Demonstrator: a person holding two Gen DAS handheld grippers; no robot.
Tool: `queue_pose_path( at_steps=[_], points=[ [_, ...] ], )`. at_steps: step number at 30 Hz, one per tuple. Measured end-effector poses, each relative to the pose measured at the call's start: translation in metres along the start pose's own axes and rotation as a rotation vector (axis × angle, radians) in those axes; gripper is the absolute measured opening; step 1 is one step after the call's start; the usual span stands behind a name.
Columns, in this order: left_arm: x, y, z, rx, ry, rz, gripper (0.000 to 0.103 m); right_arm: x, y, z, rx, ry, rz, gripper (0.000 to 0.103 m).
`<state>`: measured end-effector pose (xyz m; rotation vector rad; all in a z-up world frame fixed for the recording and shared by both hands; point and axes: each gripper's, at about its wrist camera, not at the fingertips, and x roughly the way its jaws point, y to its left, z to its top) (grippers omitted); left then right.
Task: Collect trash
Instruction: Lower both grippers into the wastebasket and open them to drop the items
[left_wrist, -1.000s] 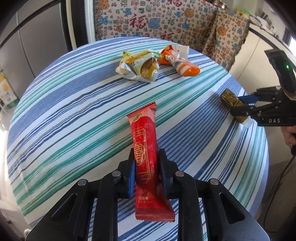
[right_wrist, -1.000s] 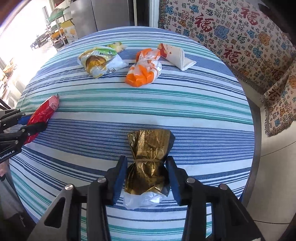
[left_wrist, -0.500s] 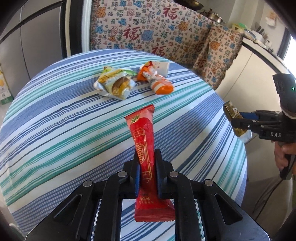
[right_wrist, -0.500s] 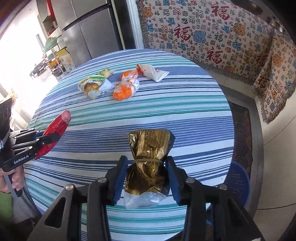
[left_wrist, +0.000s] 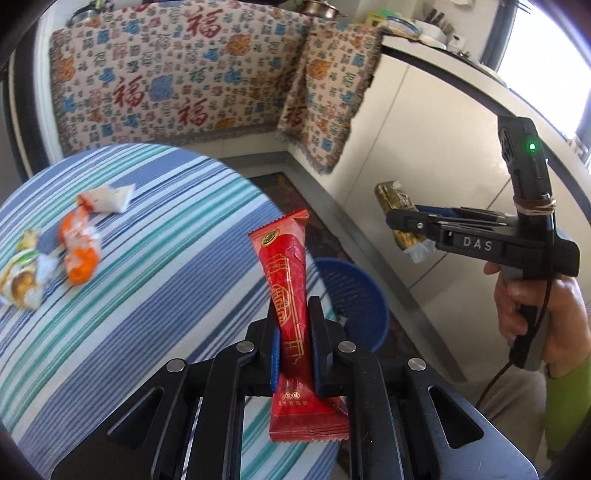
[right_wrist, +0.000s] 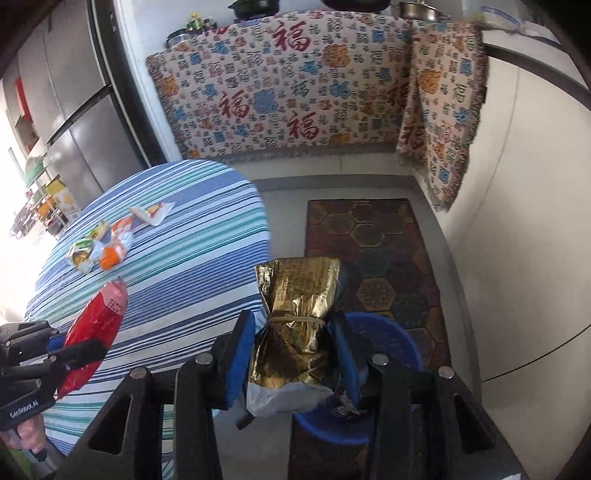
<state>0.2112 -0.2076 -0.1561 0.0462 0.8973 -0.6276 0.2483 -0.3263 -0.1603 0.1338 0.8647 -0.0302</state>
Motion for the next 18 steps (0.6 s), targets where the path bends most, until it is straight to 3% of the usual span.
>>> queue_pose_path(
  at_steps=[6,18],
  points=[
    [0.053,-0.053,0.025,0.03,0.026,-0.042,0.012,0.015,-0.06,-0.007,0.09,-0.003,-0.074,0.043],
    [0.129,-0.088,0.037,0.051,0.105,-0.033,0.012,0.035,-0.118,-0.015,0.178,0.039,-0.023,0.043]
  ],
)
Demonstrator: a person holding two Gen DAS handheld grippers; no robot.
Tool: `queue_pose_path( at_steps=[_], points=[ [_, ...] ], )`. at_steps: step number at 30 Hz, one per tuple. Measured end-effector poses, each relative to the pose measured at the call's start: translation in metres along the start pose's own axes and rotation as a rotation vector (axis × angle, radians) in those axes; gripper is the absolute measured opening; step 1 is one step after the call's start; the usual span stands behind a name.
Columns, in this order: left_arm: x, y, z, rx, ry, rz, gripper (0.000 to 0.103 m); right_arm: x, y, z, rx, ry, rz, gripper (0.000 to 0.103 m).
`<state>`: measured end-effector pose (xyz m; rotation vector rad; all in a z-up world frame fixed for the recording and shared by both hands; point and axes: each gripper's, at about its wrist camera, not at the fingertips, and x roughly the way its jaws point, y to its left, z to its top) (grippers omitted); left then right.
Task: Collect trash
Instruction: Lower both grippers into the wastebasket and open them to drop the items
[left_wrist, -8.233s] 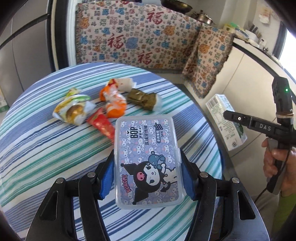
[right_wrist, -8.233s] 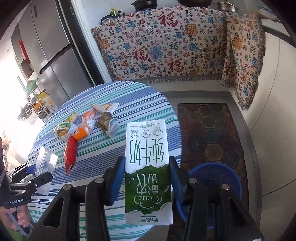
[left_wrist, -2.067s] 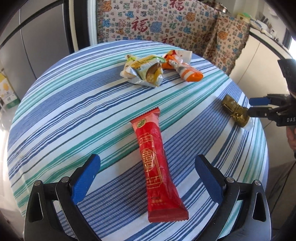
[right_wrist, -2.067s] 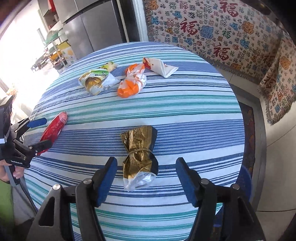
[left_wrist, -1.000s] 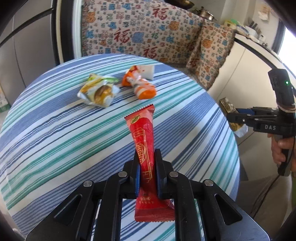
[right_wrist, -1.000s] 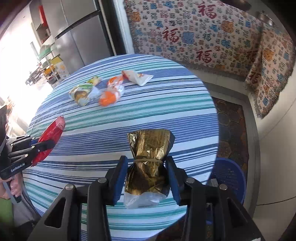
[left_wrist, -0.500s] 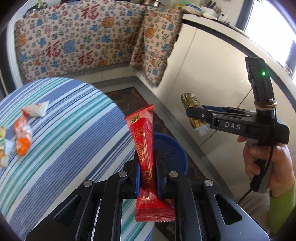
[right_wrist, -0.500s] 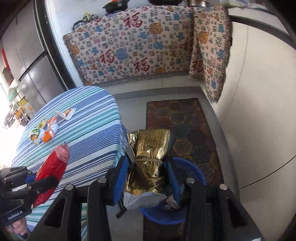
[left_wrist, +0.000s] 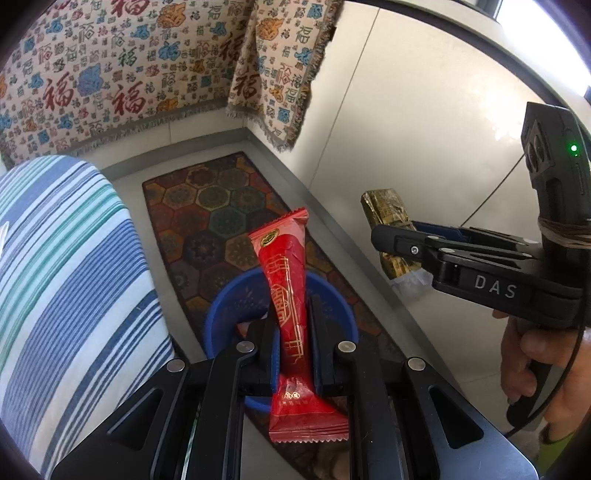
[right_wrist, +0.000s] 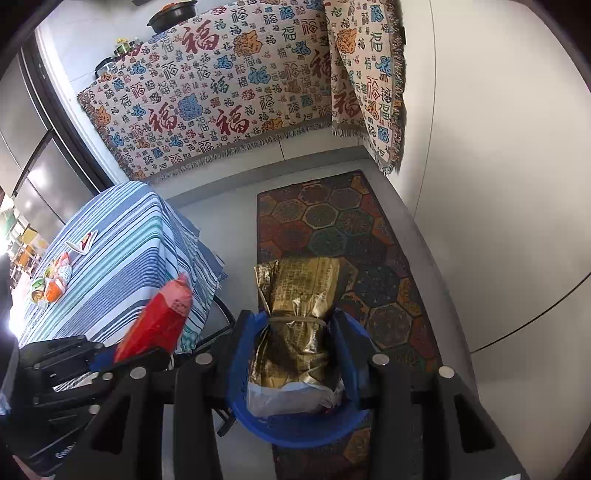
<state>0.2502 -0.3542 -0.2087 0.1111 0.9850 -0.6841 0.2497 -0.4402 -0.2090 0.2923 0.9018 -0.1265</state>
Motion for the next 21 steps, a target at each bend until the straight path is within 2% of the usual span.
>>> queue_pose_path(
  at_steps=[21],
  points=[
    [0.038,0.0,0.001,0.003,0.061,-0.003,0.014,0.007,-0.015,0.0,0.061,0.008,0.049,0.046]
  ],
)
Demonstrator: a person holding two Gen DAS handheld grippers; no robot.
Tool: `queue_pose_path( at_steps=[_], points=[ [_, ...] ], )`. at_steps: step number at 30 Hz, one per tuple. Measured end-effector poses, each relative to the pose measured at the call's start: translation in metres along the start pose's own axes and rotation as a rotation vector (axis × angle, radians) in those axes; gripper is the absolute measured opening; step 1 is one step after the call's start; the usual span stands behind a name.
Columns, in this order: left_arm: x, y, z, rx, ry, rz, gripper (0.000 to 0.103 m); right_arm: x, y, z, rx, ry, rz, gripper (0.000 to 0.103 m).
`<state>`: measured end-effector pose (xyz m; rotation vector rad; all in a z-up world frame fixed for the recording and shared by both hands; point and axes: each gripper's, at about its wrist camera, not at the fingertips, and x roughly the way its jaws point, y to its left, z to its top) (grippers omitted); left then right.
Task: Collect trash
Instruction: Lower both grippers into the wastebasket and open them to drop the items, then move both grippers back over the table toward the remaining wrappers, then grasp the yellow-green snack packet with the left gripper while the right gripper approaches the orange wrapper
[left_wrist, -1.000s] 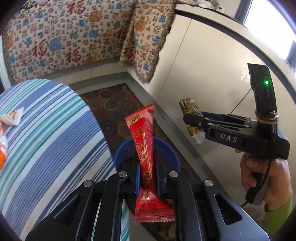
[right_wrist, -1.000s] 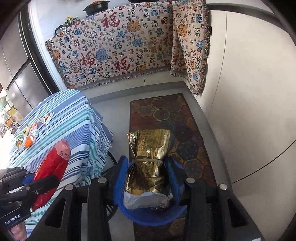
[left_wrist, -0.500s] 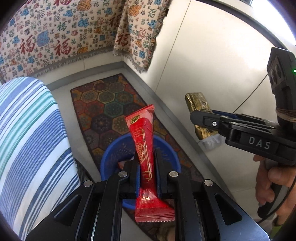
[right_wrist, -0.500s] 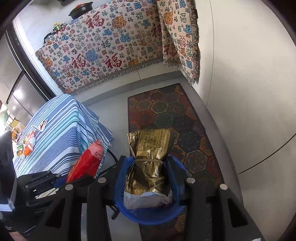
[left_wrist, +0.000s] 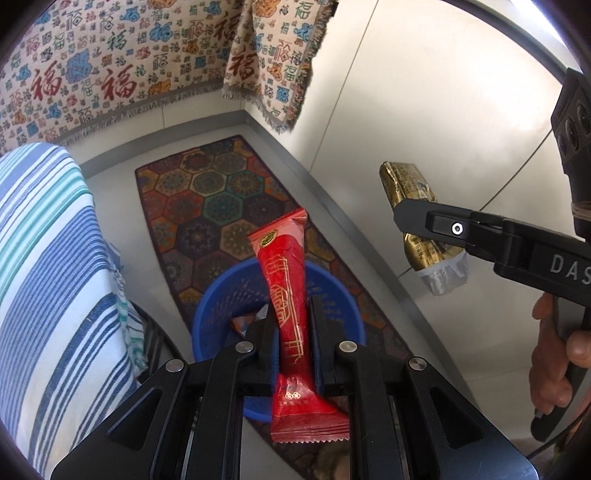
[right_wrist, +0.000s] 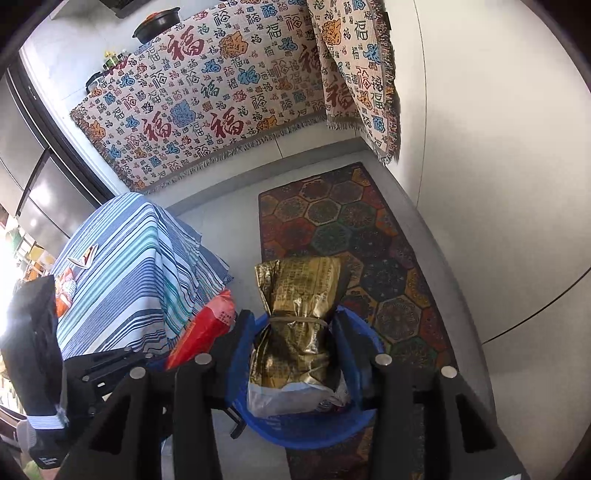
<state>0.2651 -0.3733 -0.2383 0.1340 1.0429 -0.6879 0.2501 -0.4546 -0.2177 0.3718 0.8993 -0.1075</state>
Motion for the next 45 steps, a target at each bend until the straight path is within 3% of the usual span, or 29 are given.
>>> queue_pose_path(
  at_steps=[2,4,5,11,16,21,26,33,39,45],
  points=[
    [0.004,0.001,0.0,0.003,0.0,-0.003,0.022,0.002,0.0,0.0,0.009,0.004,0.016,0.052],
    [0.007,0.002,0.001,0.0,-0.006,0.003,0.063,0.001,-0.001,0.0,0.02,-0.002,0.014,0.061],
    [0.006,0.003,0.0,-0.004,-0.018,0.011,0.066,0.0,-0.001,0.001,0.022,-0.008,0.012,0.061],
    [-0.022,0.008,-0.001,-0.035,-0.075,-0.007,0.071,-0.016,0.0,0.003,0.015,-0.08,-0.018,0.061],
    [-0.066,0.009,-0.008,-0.005,-0.141,0.025,0.083,-0.024,0.011,0.004,-0.011,-0.122,-0.035,0.061],
    [-0.105,0.033,-0.038,-0.015,-0.153,0.103,0.086,-0.028,0.035,0.003,-0.074,-0.154,-0.054,0.061],
    [-0.136,0.076,-0.093,-0.074,-0.136,0.224,0.086,-0.023,0.086,-0.012,-0.187,-0.136,-0.01,0.061],
    [-0.162,0.152,-0.156,-0.202,-0.084,0.405,0.086,0.004,0.202,-0.065,-0.423,-0.03,0.136,0.061],
    [-0.183,0.198,-0.176,-0.284,-0.107,0.466,0.089,0.035,0.276,-0.112,-0.602,0.05,0.16,0.061],
    [-0.191,0.237,-0.185,-0.302,-0.129,0.49,0.102,0.046,0.305,-0.127,-0.672,0.041,0.128,0.065]
  ],
)
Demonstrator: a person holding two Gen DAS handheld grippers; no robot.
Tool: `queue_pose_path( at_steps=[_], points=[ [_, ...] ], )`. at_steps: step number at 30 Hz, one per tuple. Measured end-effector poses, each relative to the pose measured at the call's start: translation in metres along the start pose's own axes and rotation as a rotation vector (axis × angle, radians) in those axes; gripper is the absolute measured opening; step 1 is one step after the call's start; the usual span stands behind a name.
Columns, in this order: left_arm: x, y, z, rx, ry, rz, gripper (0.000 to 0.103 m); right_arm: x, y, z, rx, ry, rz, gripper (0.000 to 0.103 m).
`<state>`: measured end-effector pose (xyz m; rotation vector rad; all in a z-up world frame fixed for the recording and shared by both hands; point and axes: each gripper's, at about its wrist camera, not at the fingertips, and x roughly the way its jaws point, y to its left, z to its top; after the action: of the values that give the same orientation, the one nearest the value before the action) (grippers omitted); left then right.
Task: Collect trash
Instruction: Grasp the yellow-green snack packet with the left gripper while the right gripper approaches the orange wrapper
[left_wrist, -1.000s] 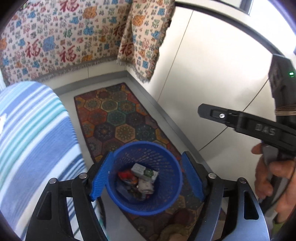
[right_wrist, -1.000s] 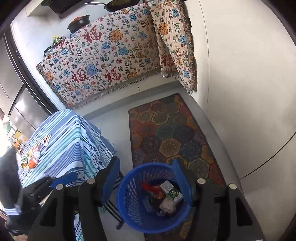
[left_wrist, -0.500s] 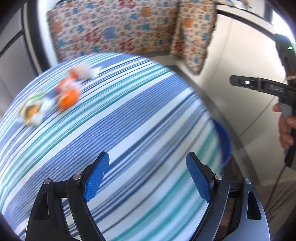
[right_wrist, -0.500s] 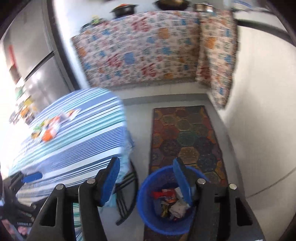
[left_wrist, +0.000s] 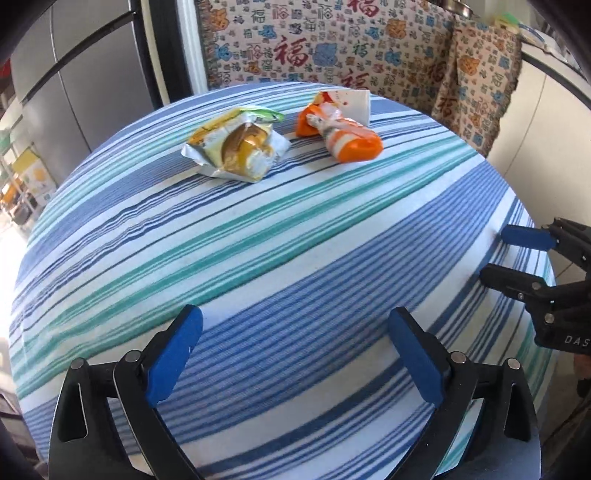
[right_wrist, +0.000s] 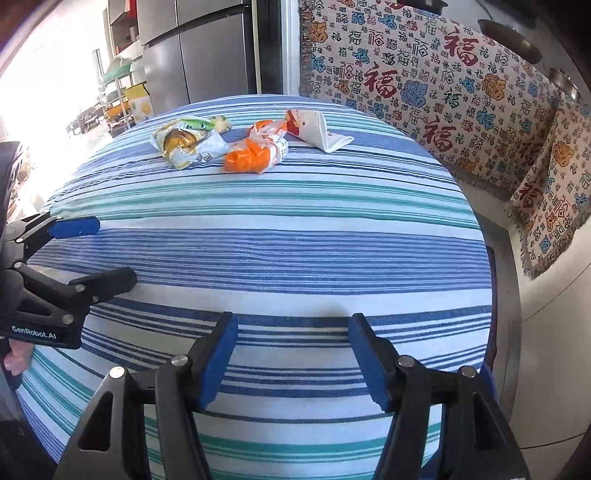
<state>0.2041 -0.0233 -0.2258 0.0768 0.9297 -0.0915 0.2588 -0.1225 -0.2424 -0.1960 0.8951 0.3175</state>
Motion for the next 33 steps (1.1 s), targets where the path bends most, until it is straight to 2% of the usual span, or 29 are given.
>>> queue_pose_path(
  at_steps=[3,5,9,12,14,16,19,20,28,29,31,33],
  points=[
    [0.01,0.023,0.016,0.001,0.001,0.006,0.1,0.002,0.0,0.001,0.001,-0.009,-0.007,0.067],
    [0.009,0.036,0.034,0.012,-0.048,0.004,0.1,0.006,0.003,0.002,0.004,-0.012,-0.007,0.069],
    [0.009,0.05,0.075,0.075,-0.146,-0.014,0.1,0.009,0.004,0.005,0.005,-0.023,-0.01,0.07],
    [0.024,0.049,0.094,0.147,-0.144,-0.03,0.1,0.01,0.004,0.007,0.011,-0.03,-0.011,0.071],
    [0.034,0.044,0.099,0.194,-0.128,-0.035,0.09,0.01,0.004,0.007,0.013,-0.032,-0.013,0.072],
    [0.042,0.038,0.099,0.237,-0.081,-0.032,0.048,0.011,0.004,0.009,0.015,-0.032,-0.013,0.072],
    [0.029,0.04,0.089,0.214,-0.084,-0.05,0.03,0.011,0.004,0.009,0.015,-0.031,-0.013,0.072],
    [0.025,0.041,0.084,0.189,-0.067,-0.063,0.027,0.011,0.004,0.009,0.015,-0.031,-0.013,0.072],
    [-0.022,0.075,0.045,-0.124,0.115,-0.377,0.026,0.01,0.003,0.009,0.024,-0.032,-0.017,0.072],
    [-0.021,0.082,0.042,-0.164,0.126,-0.384,0.027,0.01,0.003,0.009,0.025,-0.033,-0.019,0.072],
    [-0.016,0.097,0.04,-0.207,0.123,-0.323,0.035,0.01,0.003,0.009,0.029,-0.036,-0.021,0.072],
    [-0.011,0.118,0.037,-0.267,0.097,-0.269,0.052,0.01,0.004,0.008,0.032,-0.04,-0.024,0.072]
  ],
)
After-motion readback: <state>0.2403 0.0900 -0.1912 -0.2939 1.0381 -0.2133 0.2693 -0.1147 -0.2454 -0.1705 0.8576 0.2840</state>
